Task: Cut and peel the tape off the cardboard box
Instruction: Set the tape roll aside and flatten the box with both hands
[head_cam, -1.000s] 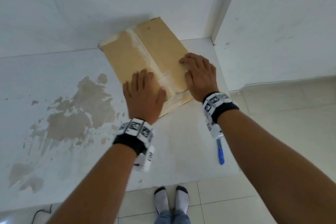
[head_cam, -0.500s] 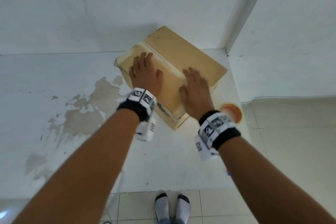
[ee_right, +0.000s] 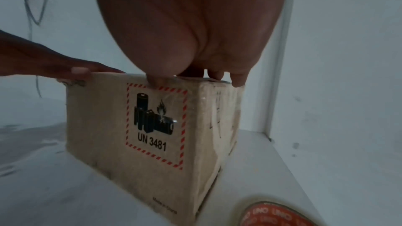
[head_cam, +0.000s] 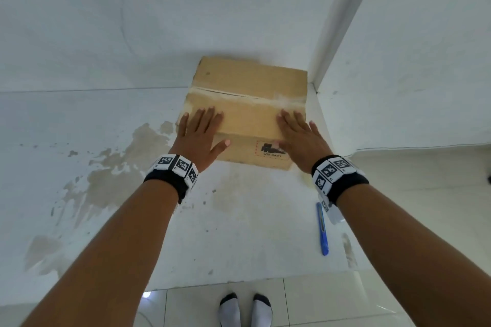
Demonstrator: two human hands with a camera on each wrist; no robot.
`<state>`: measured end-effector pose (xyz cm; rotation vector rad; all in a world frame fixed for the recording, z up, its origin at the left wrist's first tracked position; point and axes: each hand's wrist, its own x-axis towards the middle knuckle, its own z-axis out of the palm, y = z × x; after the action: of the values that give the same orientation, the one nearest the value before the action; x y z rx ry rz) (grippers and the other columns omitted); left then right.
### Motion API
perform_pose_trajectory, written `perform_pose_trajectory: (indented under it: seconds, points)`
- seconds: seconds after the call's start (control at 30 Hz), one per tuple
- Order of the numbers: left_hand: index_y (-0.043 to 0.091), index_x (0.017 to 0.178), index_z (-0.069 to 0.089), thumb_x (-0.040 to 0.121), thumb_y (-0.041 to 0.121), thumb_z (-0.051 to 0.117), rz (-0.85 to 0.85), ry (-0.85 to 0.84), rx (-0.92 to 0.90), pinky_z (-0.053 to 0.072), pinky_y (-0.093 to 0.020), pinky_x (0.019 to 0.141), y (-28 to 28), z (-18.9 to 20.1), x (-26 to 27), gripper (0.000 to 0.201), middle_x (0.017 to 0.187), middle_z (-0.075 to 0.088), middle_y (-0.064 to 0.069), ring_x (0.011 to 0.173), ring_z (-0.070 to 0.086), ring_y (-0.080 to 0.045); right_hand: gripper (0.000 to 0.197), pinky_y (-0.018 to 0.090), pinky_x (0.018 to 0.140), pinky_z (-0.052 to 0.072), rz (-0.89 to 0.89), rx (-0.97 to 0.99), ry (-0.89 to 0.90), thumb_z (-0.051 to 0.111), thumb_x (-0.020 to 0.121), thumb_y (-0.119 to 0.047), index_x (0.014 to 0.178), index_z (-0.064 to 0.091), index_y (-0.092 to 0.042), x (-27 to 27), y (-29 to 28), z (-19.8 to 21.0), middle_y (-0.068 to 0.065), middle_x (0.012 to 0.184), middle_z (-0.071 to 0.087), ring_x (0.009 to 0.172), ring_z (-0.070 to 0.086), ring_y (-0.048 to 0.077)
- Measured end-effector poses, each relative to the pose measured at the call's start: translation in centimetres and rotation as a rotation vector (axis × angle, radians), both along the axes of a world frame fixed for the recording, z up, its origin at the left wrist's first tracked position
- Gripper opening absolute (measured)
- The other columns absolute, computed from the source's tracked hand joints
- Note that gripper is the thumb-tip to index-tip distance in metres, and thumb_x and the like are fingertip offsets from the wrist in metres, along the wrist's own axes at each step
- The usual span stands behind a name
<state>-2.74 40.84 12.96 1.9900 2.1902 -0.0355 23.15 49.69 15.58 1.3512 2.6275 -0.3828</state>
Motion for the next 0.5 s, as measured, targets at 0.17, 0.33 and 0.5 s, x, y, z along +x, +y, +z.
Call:
perform_pose_trajectory:
  seconds: [0.17, 0.33, 0.5]
  points:
    - [0.032, 0.162, 0.020, 0.109, 0.038, 0.028, 0.089, -0.069, 0.086, 0.008, -0.055, 0.124, 0.6, 0.5, 1.7, 0.053, 0.172, 0.014, 0.003, 0.158, 0.010, -0.022, 0.062, 0.051, 0.123, 0.018, -0.073, 0.025, 0.065, 0.036, 0.107, -0.027, 0.159, 0.004, -0.016, 0.0, 1.5, -0.9, -0.002, 0.168, -0.002, 0.155, -0.005, 0.027]
    - [0.032, 0.159, 0.028, 0.108, 0.038, 0.033, 0.156, -0.051, 0.100, 0.015, -0.054, 0.122, 1.1, 0.7, 3.0, 0.051, 0.169, 0.021, 0.003, 0.155, 0.017, -0.021, 0.061, 0.050, 0.122, 0.021, -0.137, 0.030, 0.103, 0.037, 0.106, -0.020, 0.159, 0.006, -0.015, -0.2, 2.5, -1.6, -0.001, 0.168, 0.002, 0.154, -0.005, 0.030]
    - [0.031, 0.159, 0.027, 0.108, 0.038, 0.035, 0.156, -0.073, 0.065, 0.013, -0.054, 0.123, 1.5, 1.1, 3.0, 0.052, 0.170, 0.019, 0.003, 0.156, 0.015, -0.022, 0.061, 0.054, 0.123, 0.016, -0.135, -0.007, 0.100, 0.033, 0.107, -0.022, 0.159, 0.002, -0.016, -0.1, 2.5, -1.7, -0.002, 0.168, -0.004, 0.154, -0.010, 0.028]
